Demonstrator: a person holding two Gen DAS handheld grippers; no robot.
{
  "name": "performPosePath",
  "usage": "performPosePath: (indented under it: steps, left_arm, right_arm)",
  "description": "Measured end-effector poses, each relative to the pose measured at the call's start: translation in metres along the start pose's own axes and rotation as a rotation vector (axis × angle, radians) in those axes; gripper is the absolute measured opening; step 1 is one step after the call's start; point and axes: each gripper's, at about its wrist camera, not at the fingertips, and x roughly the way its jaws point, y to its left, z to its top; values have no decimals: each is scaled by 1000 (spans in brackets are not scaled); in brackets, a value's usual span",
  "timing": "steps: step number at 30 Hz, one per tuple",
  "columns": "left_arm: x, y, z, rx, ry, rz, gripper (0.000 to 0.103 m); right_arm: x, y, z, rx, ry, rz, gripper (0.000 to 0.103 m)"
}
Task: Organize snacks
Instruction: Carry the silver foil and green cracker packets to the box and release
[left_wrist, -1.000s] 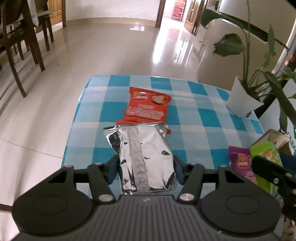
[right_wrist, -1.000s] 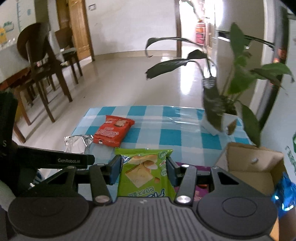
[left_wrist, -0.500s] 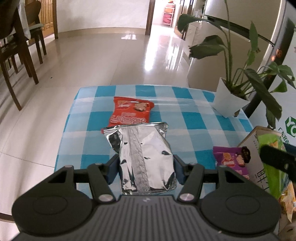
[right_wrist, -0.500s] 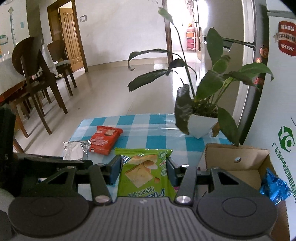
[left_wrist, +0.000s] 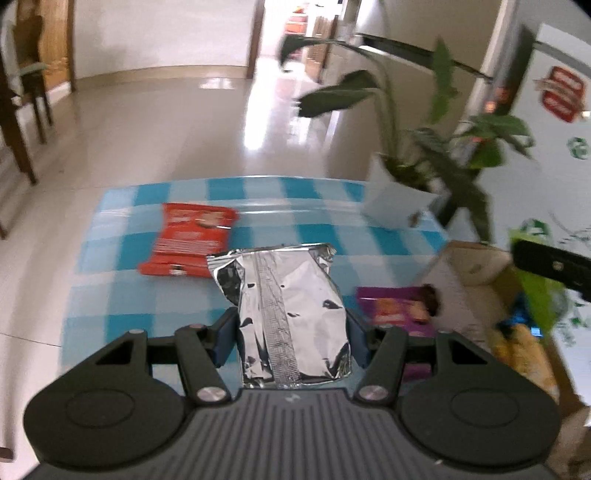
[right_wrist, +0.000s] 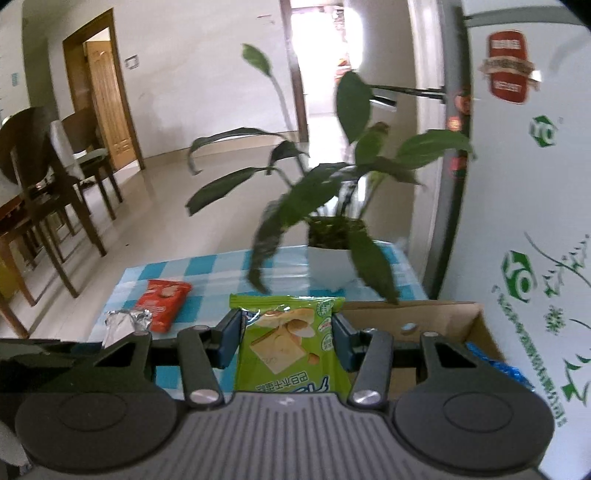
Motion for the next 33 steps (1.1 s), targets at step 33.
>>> performPosePath:
  steps: [33]
  left_arm:
    - [-2, -167, -27, 223, 73, -357, 76]
  right_arm:
    - [-19, -81, 3, 86, -11, -215, 83]
